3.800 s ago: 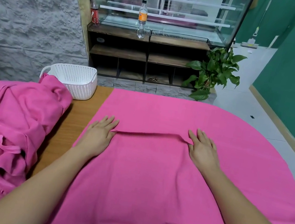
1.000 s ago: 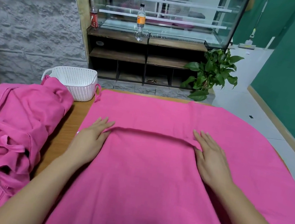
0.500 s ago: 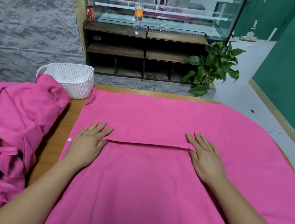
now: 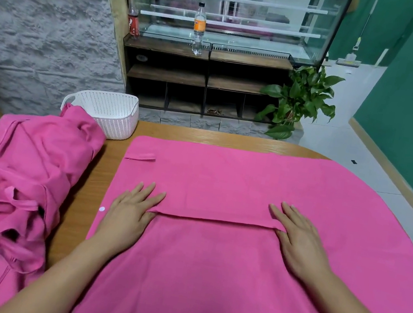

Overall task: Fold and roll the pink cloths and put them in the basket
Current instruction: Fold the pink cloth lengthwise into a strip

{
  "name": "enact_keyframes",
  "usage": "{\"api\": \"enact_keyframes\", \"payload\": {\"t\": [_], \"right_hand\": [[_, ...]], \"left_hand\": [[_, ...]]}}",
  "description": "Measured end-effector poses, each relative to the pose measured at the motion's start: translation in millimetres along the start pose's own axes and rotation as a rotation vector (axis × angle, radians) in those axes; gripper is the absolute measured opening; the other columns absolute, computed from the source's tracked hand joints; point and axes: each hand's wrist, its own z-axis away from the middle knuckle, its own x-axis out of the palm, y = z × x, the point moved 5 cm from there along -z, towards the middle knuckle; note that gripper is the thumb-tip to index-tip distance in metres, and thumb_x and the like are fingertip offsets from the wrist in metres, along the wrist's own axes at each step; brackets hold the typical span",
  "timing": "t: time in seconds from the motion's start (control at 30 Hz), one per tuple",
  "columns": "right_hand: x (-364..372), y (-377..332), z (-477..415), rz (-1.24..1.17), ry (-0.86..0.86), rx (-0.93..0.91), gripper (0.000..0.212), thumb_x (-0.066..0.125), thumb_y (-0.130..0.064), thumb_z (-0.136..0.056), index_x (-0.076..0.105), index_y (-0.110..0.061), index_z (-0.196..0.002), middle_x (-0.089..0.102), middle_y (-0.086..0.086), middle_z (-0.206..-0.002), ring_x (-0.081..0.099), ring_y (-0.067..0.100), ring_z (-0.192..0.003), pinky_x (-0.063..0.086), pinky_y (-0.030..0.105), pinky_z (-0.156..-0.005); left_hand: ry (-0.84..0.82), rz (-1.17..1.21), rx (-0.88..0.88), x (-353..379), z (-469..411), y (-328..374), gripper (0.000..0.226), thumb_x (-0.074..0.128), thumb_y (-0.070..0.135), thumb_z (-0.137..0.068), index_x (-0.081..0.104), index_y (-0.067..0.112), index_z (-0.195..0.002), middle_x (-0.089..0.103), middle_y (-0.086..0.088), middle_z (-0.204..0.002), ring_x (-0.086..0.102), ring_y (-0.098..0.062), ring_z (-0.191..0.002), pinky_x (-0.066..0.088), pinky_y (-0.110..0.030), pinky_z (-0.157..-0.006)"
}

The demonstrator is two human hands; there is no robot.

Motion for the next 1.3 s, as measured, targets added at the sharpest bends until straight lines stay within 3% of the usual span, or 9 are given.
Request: {"api": "enact_keyframes", "payload": {"t": [0.07, 0.17, 0.27, 0.33, 0.7, 0.83, 1.0, 1.13, 1.3], "right_hand": [[-12.8, -4.0, -0.1, -0.068, 0.101, -0.02, 0.05, 0.063, -0.014, -0.099, 0.061, -0.035, -0.144, 0.059, -0.004, -0.145, 0.052, 0.026, -0.138, 0.039, 0.046, -0.116], [-41.9, -13.4, -0.4, -0.09, 0.236, -0.013, 0.028, 0.07, -0.009, -0.093, 0.071, -0.027, -0.115, 0.065, -0.006, -0.101, 0.065, 0.026, -0.097, 0.051, 0.041, -0.085], [-61.0, -15.9, -0.6, -0.091, 0.223, 0.022, 0.013, 0.069, -0.016, -0.096, 0.067, -0.026, -0.104, 0.071, -0.004, -0.092, 0.068, 0.027, -0.085, 0.049, 0.037, -0.071], [-70.5, -12.8, -3.2, -0.117, 0.254, 0.045, 0.007, 0.067, -0.021, -0.099, 0.067, -0.026, -0.104, 0.075, -0.001, -0.09, 0.07, 0.029, -0.084, 0.053, 0.039, -0.072], [-115.4, -22.1, -70.6, -0.216, 0.32, 0.118, 0.03, 0.056, -0.035, -0.107, 0.06, -0.02, -0.081, 0.064, -0.001, -0.069, 0.061, 0.031, -0.072, 0.043, 0.04, -0.066], [-119.9, -17.7, -106.4, -0.105, 0.343, 0.091, 0.03, 0.053, -0.042, -0.107, 0.064, -0.023, -0.086, 0.067, 0.001, -0.075, 0.064, 0.036, -0.08, 0.05, 0.043, -0.068], [-121.7, -8.2, -152.3, 0.012, 0.327, 0.095, 0.041, 0.048, -0.05, -0.107, 0.046, -0.032, -0.071, 0.058, 0.005, -0.068, 0.063, 0.041, -0.079, 0.042, 0.04, -0.061], [-110.3, 3.5, -186.9, 0.081, 0.323, 0.096, 0.039, 0.046, -0.054, -0.108, 0.066, -0.023, -0.095, 0.069, 0.014, -0.079, 0.066, 0.041, -0.082, 0.045, 0.04, -0.063], [-69.9, 26.3, -209.4, 0.111, 0.261, 0.112, 0.044, 0.048, -0.059, -0.104, 0.063, -0.02, -0.088, 0.068, 0.007, -0.077, 0.066, 0.036, -0.078, 0.047, 0.039, -0.061]], "left_hand": [[0.008, 0.058, 0.005, -10.7, 0.8, 1.1, 0.05, 0.041, 0.048, -0.098, 0.06, 0.044, -0.144, 0.048, 0.012, -0.159, 0.038, -0.019, -0.152, 0.035, -0.048, -0.121], [0.121, 0.092, 0.034, -38.8, 0.9, 3.7, 0.04, 0.047, 0.047, -0.094, 0.077, 0.03, -0.116, 0.074, 0.011, -0.117, 0.067, -0.02, -0.112, 0.051, -0.04, -0.095], [0.174, 0.212, -0.024, -64.5, -1.6, 1.6, 0.013, 0.068, 0.041, -0.1, 0.074, 0.033, -0.091, 0.073, 0.018, -0.08, 0.066, -0.002, -0.076, 0.051, -0.033, -0.073], [0.194, 0.243, -0.044, -78.9, -4.3, -0.9, 0.023, 0.071, 0.04, -0.098, 0.068, 0.028, -0.079, 0.066, 0.01, -0.067, 0.061, -0.008, -0.067, 0.048, -0.035, -0.067], [0.36, 0.324, -0.098, -146.6, -68.2, -6.9, 0.015, 0.082, 0.032, -0.09, 0.071, 0.025, -0.082, 0.072, 0.016, -0.08, 0.064, 0.001, -0.076, 0.043, -0.013, -0.067], [0.385, 0.143, -0.056, -157.1, -102.7, -6.4, 0.013, 0.079, 0.034, -0.092, 0.069, 0.027, -0.086, 0.062, 0.008, -0.083, 0.06, -0.021, -0.083, 0.042, -0.037, -0.071], [0.38, -0.077, -0.126, -155.8, -150.6, -10.2, 0.024, 0.076, 0.041, -0.092, 0.062, 0.025, -0.08, 0.052, -0.002, -0.082, 0.054, -0.03, -0.08, 0.041, -0.04, -0.065], [0.355, -0.077, -0.149, -136.7, -184.2, -20.1, 0.026, 0.078, 0.04, -0.09, 0.063, 0.02, -0.083, 0.067, -0.006, -0.081, 0.063, -0.035, -0.083, 0.049, -0.042, -0.067], [0.257, -0.079, -0.164, -100.7, -206.1, -38.7, 0.035, 0.081, 0.042, -0.087, 0.055, 0.022, -0.076, 0.062, -0.003, -0.072, 0.06, -0.033, -0.075, 0.044, -0.04, -0.063]]}}
